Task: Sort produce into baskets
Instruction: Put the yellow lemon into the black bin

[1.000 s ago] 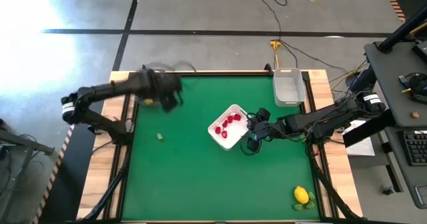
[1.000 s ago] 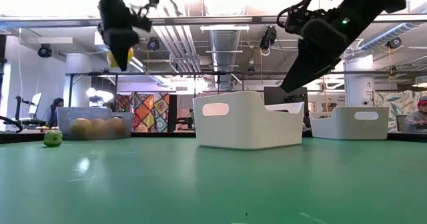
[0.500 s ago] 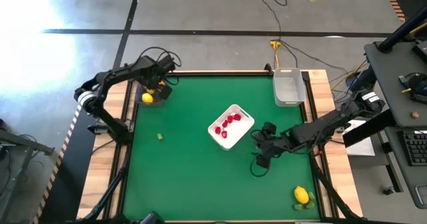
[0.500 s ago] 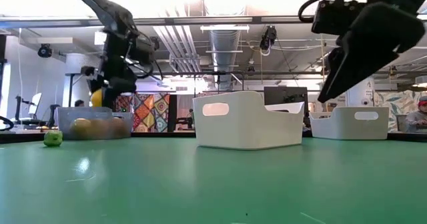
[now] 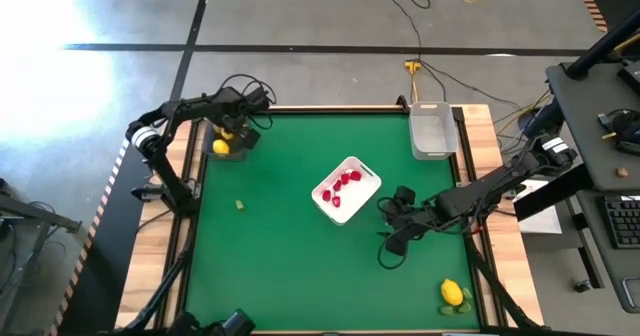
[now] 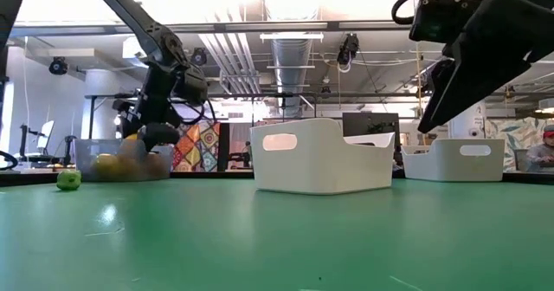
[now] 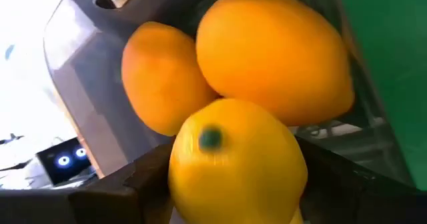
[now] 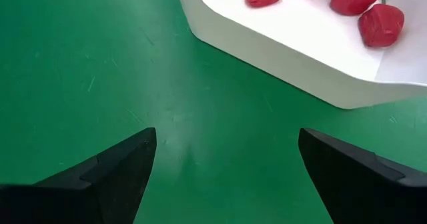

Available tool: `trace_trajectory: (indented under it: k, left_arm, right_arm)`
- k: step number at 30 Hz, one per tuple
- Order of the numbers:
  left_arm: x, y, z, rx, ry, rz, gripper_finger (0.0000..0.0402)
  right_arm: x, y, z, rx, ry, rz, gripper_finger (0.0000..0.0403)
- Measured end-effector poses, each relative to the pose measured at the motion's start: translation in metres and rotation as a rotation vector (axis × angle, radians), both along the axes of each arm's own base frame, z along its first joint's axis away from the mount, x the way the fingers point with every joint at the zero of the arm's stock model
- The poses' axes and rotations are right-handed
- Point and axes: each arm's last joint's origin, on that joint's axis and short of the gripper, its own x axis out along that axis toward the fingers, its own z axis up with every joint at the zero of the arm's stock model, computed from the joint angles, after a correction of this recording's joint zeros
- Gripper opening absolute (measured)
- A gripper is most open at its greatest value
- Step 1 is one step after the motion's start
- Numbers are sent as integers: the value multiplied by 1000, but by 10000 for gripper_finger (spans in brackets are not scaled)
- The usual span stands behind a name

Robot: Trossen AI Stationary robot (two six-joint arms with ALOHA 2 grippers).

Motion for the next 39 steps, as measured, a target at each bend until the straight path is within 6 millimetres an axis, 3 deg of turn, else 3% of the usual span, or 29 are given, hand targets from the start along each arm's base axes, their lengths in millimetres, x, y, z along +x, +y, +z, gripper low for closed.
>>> trace_trajectory:
  k: [8,19,25,31,35,39]
  left_arm:
    - [-4,-2,7,27,34,-4,255]
    - [-7,-7,11,5,55,9,328]
    - [-8,-25,35,31,-21,29,331]
    - [0,-71,83,189,-240,-40,326]
    - [11,-118,113,320,-515,-169,326]
    - [24,-174,128,383,-852,-378,326]
  right_arm:
    - [-3,1,5,6,-19,8,359]
    - [-5,1,9,33,-29,10,359]
    - [-15,-4,8,3,52,13,359]
    - [-27,-5,29,3,162,-66,359]
    - [-31,5,41,34,166,-78,359]
    - [-38,24,42,140,196,-57,359]
